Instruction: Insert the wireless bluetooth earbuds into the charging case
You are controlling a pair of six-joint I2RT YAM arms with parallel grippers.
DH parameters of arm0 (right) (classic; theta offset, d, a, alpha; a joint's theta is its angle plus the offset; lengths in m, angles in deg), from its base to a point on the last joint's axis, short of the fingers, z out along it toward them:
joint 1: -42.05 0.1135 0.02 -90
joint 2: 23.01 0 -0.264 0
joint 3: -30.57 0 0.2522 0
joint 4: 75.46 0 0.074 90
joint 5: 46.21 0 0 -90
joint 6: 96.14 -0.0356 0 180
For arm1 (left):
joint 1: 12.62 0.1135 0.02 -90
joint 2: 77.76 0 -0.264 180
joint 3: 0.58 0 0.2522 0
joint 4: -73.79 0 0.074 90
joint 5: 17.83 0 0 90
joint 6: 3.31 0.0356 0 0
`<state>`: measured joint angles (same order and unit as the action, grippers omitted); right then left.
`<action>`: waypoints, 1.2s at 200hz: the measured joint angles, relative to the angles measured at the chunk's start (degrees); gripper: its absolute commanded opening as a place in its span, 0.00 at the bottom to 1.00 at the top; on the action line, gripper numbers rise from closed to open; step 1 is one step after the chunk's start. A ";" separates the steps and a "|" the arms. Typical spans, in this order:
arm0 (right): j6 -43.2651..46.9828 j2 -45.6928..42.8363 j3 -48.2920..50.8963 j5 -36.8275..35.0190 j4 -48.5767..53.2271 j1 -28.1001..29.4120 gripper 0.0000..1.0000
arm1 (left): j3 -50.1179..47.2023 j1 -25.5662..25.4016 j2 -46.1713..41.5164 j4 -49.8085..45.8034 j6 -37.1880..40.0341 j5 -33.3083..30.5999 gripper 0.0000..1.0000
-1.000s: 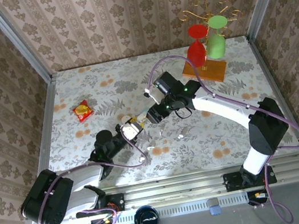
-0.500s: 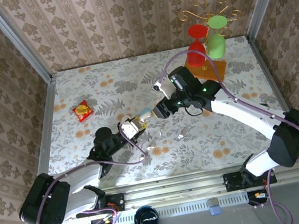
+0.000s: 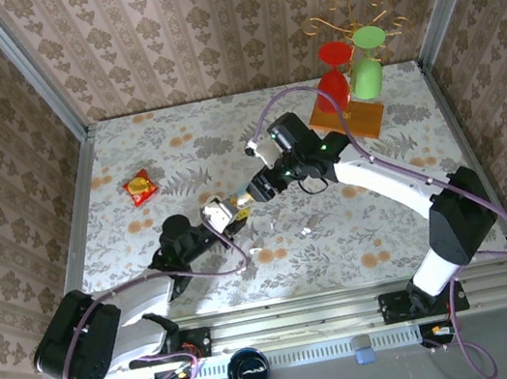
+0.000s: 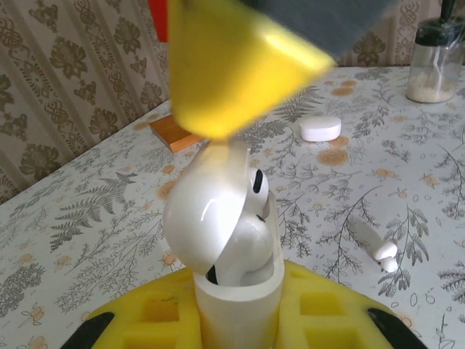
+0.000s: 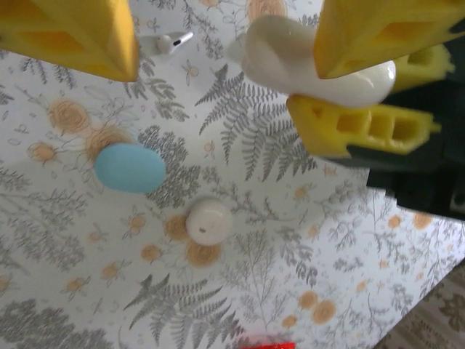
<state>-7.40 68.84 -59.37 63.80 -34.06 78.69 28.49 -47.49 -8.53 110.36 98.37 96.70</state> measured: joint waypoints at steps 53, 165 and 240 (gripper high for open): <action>4.02 -9.05 7.30 1.68 -0.61 -0.09 0.70 | 1.60 1.36 -1.03 -2.71 -1.77 4.68 0.00; 38.01 -15.67 15.39 13.31 -5.70 0.44 0.58 | 4.44 1.92 -1.51 -8.41 -2.03 21.35 0.00; 40.54 -11.21 14.40 13.46 -7.61 1.29 0.37 | 4.61 1.92 -2.23 -7.91 -2.03 22.45 0.00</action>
<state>33.14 57.63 -44.97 77.26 -41.67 79.98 33.11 -45.57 -10.76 102.45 96.34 119.15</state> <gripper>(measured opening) 0.429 0.201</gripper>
